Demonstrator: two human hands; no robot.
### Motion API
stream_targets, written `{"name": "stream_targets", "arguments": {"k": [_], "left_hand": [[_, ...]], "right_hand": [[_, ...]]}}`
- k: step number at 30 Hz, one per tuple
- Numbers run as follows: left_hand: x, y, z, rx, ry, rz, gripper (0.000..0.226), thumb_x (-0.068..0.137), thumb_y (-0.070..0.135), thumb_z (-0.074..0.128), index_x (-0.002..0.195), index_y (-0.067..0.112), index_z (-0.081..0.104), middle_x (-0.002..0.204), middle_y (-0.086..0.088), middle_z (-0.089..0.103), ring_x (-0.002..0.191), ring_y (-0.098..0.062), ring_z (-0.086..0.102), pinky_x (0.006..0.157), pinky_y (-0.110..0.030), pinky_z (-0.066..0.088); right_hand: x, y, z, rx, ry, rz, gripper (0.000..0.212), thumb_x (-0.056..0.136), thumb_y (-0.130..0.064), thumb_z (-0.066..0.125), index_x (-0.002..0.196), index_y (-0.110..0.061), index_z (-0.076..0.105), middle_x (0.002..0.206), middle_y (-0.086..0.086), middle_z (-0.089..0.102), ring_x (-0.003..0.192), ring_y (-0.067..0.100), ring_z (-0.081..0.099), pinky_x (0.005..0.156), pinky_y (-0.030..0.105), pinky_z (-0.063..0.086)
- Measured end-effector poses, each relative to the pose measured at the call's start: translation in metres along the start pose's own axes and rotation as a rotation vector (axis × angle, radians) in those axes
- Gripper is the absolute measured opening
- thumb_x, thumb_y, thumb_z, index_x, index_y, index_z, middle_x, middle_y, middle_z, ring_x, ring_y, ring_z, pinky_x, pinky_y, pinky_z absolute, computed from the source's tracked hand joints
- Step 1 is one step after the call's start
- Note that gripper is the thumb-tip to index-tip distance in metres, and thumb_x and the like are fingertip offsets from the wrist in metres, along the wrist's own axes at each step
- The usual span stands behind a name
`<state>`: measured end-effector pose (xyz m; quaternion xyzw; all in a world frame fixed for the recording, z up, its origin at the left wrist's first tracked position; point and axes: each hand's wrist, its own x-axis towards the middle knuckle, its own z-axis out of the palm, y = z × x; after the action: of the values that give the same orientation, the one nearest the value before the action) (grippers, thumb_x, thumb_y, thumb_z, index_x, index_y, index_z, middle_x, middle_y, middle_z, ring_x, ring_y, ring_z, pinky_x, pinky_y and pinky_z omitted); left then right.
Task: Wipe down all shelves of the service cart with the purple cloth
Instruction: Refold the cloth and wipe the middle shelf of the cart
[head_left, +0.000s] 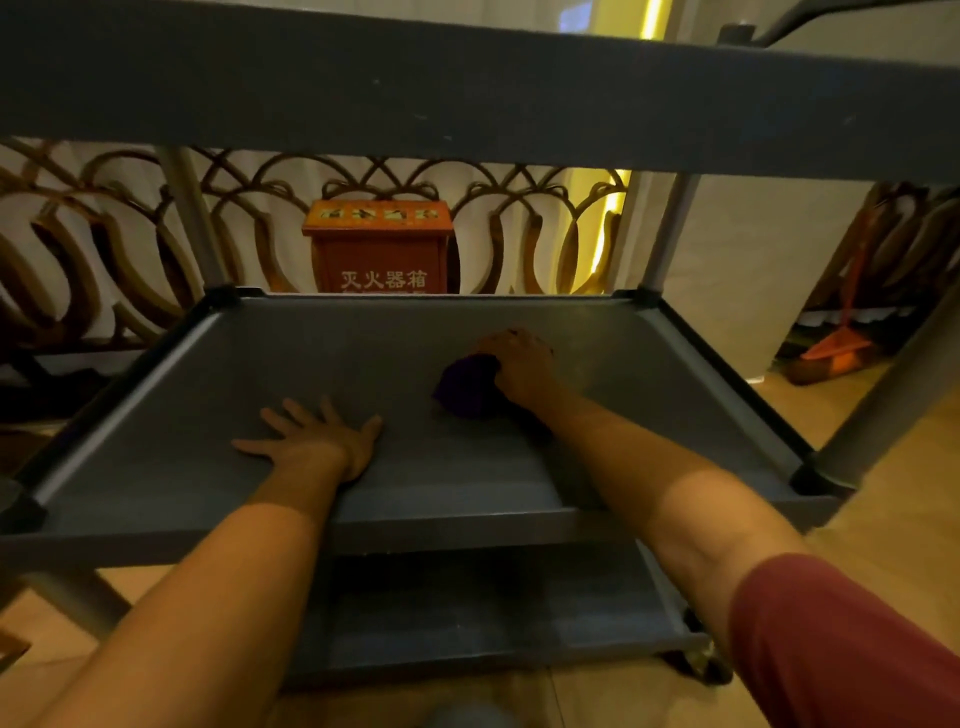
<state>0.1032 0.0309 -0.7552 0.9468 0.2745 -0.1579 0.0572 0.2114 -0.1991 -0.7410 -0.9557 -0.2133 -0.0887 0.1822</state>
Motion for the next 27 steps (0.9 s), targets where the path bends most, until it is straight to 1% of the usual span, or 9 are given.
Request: {"name": "stream_targets", "arguments": {"k": [2, 5, 9, 15, 18, 20, 23, 25, 27], "left_hand": [[0.001, 0.001, 0.002, 0.015, -0.003, -0.004, 0.091, 0.088, 0.081, 0.014, 0.159, 0.029, -0.007, 0.167, -0.014, -0.013, 0.151, -0.042, -0.012, 0.111, -0.078, 0.002], [0.002, 0.001, 0.001, 0.024, -0.027, -0.008, 0.09, 0.088, 0.081, 0.015, 0.159, 0.029, -0.008, 0.166, -0.014, -0.014, 0.151, -0.042, -0.011, 0.112, -0.077, 0.002], [0.001, 0.0, 0.0, 0.019, -0.025, -0.015, 0.09, 0.089, 0.08, 0.019, 0.159, 0.03, -0.006, 0.166, -0.014, -0.014, 0.151, -0.042, -0.011, 0.113, -0.075, 0.002], [-0.003, 0.002, -0.005, 0.02, -0.039, -0.037, 0.095, 0.086, 0.084, 0.022, 0.159, 0.029, -0.006, 0.166, -0.015, -0.013, 0.151, -0.043, -0.012, 0.113, -0.075, 0.001], [-0.007, 0.009, -0.004, 0.01, -0.036, -0.064, 0.099, 0.084, 0.085, 0.019, 0.16, 0.026, -0.005, 0.166, -0.017, -0.012, 0.151, -0.045, -0.01, 0.113, -0.075, 0.003], [-0.008, 0.012, -0.004, 0.006, -0.029, -0.075, 0.1, 0.084, 0.085, 0.018, 0.16, 0.024, -0.003, 0.166, -0.018, -0.011, 0.151, -0.045, -0.008, 0.113, -0.075, 0.003], [-0.009, 0.013, -0.002, -0.005, -0.017, -0.068, 0.099, 0.085, 0.084, 0.017, 0.16, 0.023, -0.003, 0.166, -0.018, -0.01, 0.151, -0.045, -0.008, 0.113, -0.075, 0.003], [-0.007, 0.014, 0.0, 0.008, -0.001, -0.073, 0.097, 0.087, 0.083, 0.017, 0.16, 0.021, -0.002, 0.166, -0.018, -0.01, 0.151, -0.045, -0.008, 0.113, -0.074, 0.004], [-0.007, 0.015, 0.001, 0.006, 0.0, -0.073, 0.097, 0.088, 0.082, 0.017, 0.16, 0.02, -0.001, 0.166, -0.019, -0.009, 0.151, -0.045, -0.007, 0.114, -0.073, 0.005]], "right_hand": [[0.008, 0.005, 0.004, -0.043, -0.041, -0.025, 0.03, 0.097, -0.014, 0.063, 0.126, -0.02, 0.065, 0.13, 0.005, 0.065, 0.122, 0.023, 0.06, 0.114, 0.041, 0.041], [0.001, 0.021, -0.008, -0.025, -0.179, 0.021, 0.032, 0.096, -0.013, 0.063, 0.126, -0.023, 0.063, 0.123, 0.002, 0.065, 0.113, 0.019, 0.062, 0.106, 0.037, 0.048], [-0.041, 0.048, -0.044, -0.028, -0.325, 0.023, 0.041, 0.091, -0.001, 0.056, 0.124, -0.022, 0.067, 0.134, 0.004, 0.061, 0.125, 0.023, 0.054, 0.113, 0.043, 0.041], [-0.126, 0.066, -0.087, -0.06, -0.457, 0.08, 0.044, 0.087, 0.004, 0.053, 0.116, -0.023, 0.072, 0.129, 0.003, 0.065, 0.119, 0.023, 0.058, 0.108, 0.041, 0.044], [-0.154, 0.065, -0.105, -0.068, -0.523, 0.119, 0.043, 0.088, 0.002, 0.05, 0.115, -0.023, 0.073, 0.123, 0.0, 0.066, 0.114, 0.017, 0.058, 0.102, 0.034, 0.044], [-0.156, 0.064, -0.114, -0.062, -0.602, 0.198, 0.042, 0.089, -0.002, 0.049, 0.116, -0.024, 0.073, 0.114, -0.003, 0.067, 0.107, 0.015, 0.061, 0.096, 0.033, 0.047], [-0.137, 0.073, -0.128, -0.112, -0.708, 0.327, 0.028, 0.089, -0.012, 0.052, 0.108, -0.02, 0.071, 0.098, 0.001, 0.069, 0.091, 0.02, 0.066, 0.074, 0.03, 0.05], [-0.121, 0.091, -0.138, -0.132, -0.554, 0.392, 0.019, 0.091, -0.02, 0.058, 0.108, -0.02, 0.067, 0.101, 0.003, 0.066, 0.087, 0.018, 0.063, 0.067, 0.028, 0.046], [-0.109, 0.115, -0.142, -0.136, -0.253, 0.439, 0.026, 0.091, -0.026, 0.062, 0.116, -0.021, 0.066, 0.104, 0.004, 0.063, 0.086, 0.018, 0.06, 0.071, 0.03, 0.046]]}}
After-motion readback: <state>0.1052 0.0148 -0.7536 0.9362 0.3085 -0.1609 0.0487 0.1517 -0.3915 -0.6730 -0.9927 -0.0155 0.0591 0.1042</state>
